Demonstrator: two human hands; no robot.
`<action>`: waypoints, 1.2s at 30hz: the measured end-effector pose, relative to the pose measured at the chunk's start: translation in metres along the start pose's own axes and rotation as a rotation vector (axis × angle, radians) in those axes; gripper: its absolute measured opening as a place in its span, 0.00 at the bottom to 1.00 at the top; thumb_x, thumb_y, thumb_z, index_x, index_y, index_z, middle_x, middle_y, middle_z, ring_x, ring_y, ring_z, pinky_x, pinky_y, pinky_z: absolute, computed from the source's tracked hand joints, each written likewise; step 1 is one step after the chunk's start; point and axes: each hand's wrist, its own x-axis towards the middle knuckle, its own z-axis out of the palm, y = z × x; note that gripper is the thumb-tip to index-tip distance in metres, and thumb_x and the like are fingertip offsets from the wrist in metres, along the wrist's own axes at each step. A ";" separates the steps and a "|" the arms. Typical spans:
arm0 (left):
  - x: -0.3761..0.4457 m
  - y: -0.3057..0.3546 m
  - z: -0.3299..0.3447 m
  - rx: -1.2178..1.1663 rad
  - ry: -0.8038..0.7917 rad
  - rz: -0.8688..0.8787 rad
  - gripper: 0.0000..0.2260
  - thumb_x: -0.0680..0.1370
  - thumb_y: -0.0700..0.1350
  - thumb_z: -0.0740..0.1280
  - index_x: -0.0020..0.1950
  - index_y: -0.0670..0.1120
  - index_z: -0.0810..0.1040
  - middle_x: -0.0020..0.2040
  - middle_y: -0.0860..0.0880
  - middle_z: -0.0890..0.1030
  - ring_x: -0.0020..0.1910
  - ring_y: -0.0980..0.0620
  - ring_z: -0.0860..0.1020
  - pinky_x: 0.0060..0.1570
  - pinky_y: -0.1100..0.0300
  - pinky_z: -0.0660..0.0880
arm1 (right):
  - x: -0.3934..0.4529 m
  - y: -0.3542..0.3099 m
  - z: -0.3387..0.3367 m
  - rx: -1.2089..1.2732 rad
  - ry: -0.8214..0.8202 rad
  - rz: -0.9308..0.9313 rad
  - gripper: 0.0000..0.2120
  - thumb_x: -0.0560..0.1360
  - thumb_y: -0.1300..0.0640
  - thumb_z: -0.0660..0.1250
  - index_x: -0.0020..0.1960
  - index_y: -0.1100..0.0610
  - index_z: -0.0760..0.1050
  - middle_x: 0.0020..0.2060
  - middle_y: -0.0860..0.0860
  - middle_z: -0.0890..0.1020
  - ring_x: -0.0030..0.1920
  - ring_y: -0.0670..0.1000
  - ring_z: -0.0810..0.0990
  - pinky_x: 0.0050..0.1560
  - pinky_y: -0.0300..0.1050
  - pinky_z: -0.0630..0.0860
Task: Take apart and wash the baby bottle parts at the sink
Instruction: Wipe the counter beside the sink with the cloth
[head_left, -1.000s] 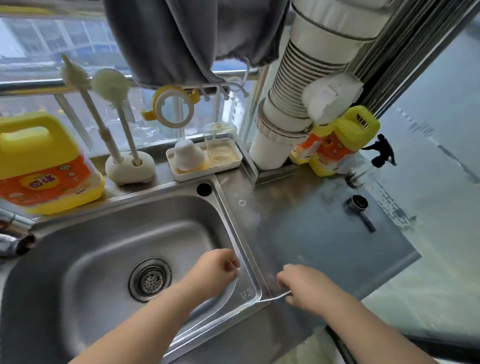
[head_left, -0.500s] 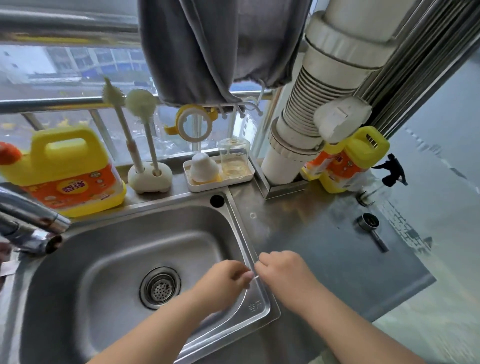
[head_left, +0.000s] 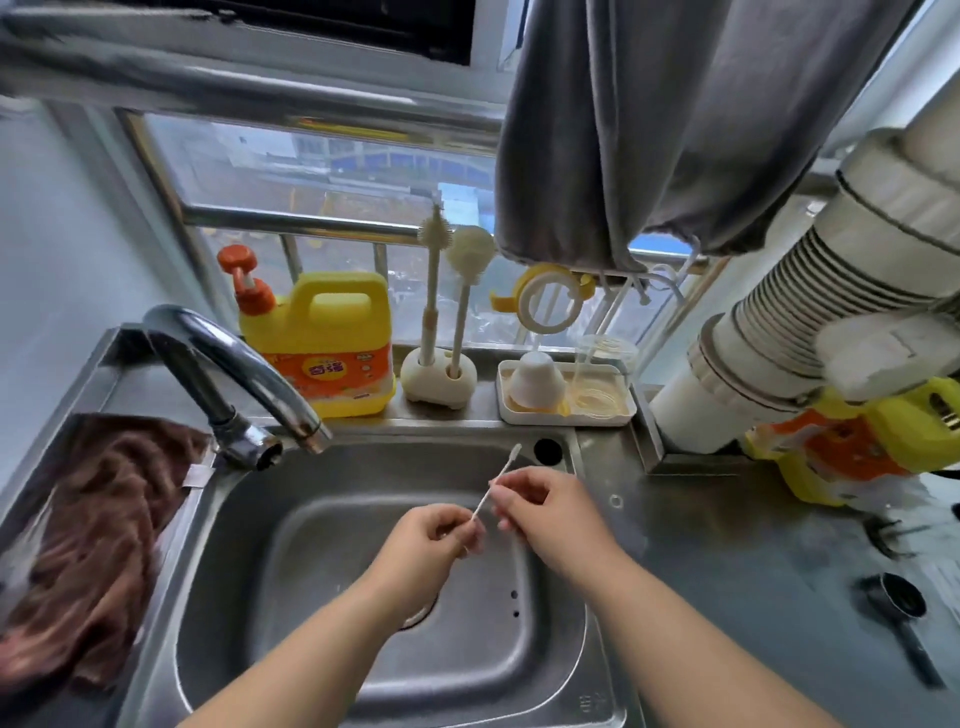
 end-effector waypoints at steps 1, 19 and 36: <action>0.002 0.001 -0.002 -0.007 0.013 0.003 0.11 0.78 0.37 0.64 0.39 0.46 0.80 0.35 0.51 0.81 0.34 0.61 0.76 0.38 0.73 0.70 | 0.005 -0.006 0.002 0.014 -0.028 -0.013 0.02 0.75 0.62 0.68 0.44 0.57 0.79 0.32 0.50 0.81 0.28 0.43 0.78 0.33 0.35 0.73; 0.027 -0.036 -0.048 0.046 0.291 -0.192 0.06 0.78 0.44 0.66 0.49 0.56 0.75 0.48 0.55 0.79 0.49 0.59 0.77 0.48 0.67 0.73 | 0.137 -0.090 0.013 -0.079 0.358 -0.447 0.06 0.78 0.60 0.65 0.43 0.54 0.76 0.37 0.48 0.82 0.43 0.48 0.84 0.47 0.42 0.80; 0.022 -0.042 -0.069 -0.011 0.343 -0.205 0.06 0.77 0.42 0.66 0.46 0.55 0.76 0.45 0.52 0.81 0.46 0.56 0.78 0.44 0.68 0.72 | 0.166 -0.080 0.037 -0.340 0.336 -0.247 0.12 0.77 0.60 0.63 0.35 0.54 0.73 0.30 0.48 0.79 0.37 0.52 0.83 0.45 0.48 0.79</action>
